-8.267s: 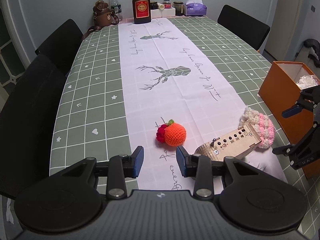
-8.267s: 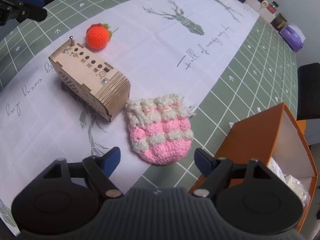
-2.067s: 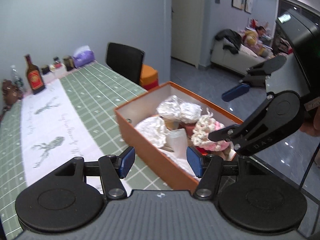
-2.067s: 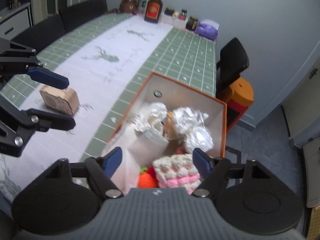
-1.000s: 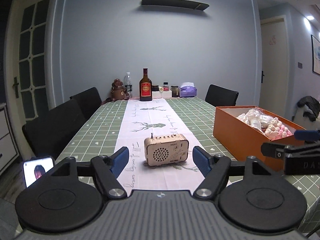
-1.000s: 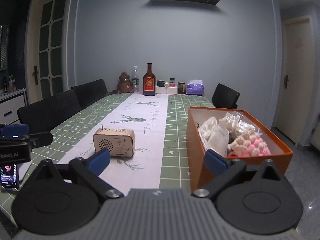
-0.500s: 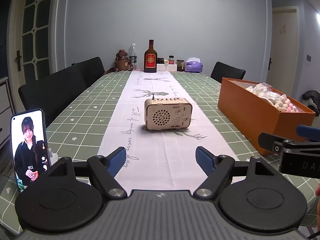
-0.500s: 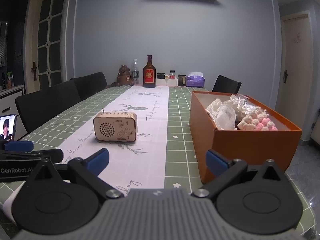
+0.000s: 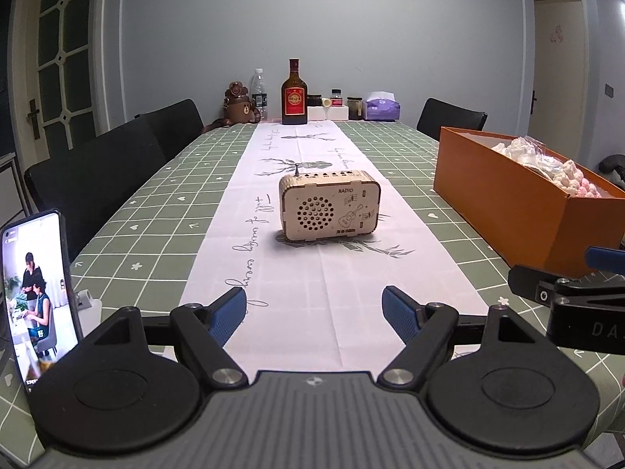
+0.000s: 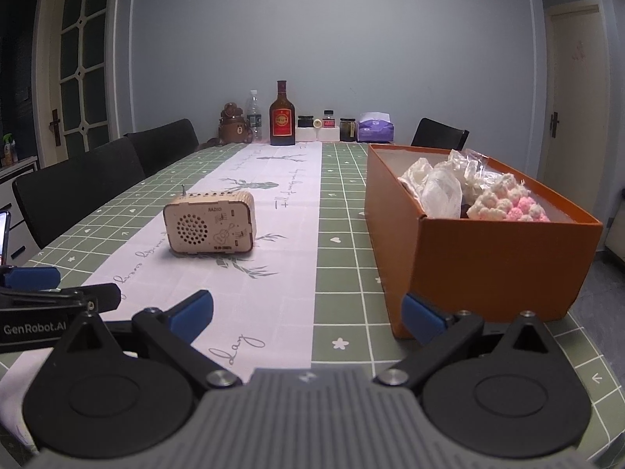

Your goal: Organize soft objects

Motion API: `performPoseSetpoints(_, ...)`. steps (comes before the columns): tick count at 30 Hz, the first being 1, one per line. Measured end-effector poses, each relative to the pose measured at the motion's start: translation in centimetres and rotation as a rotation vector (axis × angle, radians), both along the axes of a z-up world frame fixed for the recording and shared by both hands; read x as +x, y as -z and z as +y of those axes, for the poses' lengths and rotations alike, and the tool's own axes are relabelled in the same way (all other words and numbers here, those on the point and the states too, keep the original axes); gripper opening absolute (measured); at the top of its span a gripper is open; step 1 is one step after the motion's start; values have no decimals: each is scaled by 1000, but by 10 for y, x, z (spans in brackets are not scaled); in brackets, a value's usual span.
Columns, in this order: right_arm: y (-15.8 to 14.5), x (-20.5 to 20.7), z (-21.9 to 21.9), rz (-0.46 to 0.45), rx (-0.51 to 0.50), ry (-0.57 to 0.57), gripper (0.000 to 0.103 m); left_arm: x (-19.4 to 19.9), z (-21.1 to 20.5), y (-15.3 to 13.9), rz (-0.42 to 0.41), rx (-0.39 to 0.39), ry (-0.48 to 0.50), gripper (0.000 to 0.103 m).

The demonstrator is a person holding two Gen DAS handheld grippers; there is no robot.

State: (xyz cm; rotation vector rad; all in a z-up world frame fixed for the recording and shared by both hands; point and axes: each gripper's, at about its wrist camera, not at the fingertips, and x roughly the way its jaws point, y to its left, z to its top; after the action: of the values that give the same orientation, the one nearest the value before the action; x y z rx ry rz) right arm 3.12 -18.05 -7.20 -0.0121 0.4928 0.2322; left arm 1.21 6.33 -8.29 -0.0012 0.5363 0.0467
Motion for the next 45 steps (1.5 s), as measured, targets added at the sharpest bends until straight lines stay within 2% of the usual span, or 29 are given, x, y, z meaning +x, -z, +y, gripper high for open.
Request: performPoseSetpoints(45, 0, -3, -1, 0, 6, 1, 100, 0, -5, -2, 6, 15, -1, 93)
